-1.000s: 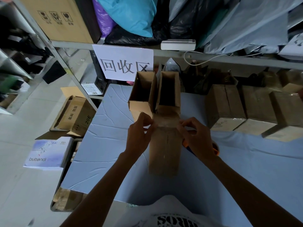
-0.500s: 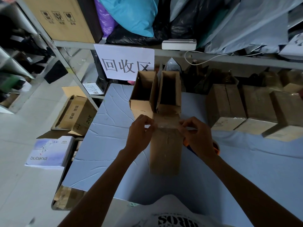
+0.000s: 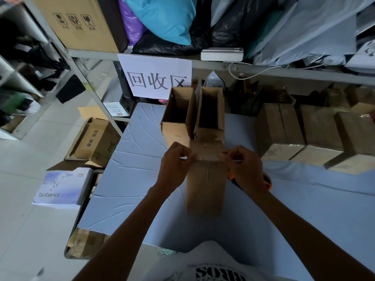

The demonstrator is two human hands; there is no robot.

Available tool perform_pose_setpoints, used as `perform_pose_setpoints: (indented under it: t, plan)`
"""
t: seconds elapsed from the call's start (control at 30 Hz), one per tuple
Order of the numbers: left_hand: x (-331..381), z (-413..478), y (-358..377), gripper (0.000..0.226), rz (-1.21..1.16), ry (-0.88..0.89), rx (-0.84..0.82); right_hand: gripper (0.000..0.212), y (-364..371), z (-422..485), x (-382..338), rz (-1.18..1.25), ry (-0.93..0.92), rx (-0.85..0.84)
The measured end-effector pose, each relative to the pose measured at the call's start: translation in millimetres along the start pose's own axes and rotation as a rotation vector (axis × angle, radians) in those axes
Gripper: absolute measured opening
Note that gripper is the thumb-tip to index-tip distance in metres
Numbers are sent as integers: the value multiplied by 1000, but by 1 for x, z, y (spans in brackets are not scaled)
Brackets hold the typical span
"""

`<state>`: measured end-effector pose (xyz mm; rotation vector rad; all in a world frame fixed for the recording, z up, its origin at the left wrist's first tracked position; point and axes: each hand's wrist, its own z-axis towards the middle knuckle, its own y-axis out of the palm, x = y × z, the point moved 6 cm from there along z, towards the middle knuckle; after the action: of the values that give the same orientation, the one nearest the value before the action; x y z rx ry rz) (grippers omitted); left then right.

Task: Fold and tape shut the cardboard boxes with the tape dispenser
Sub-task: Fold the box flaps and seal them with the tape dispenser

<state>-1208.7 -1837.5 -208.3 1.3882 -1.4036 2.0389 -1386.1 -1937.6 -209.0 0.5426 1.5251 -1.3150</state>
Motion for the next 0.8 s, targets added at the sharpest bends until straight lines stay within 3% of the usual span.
perform_pose_setpoints:
  t: [0.37,0.8]
  plan:
    - [-11,5,3,15,-204,-277,-32,16,6,7,5,223,258,-67]
    - [-11,9,0,19,-130,-327,-87,15,7,12,9,157,374,-106]
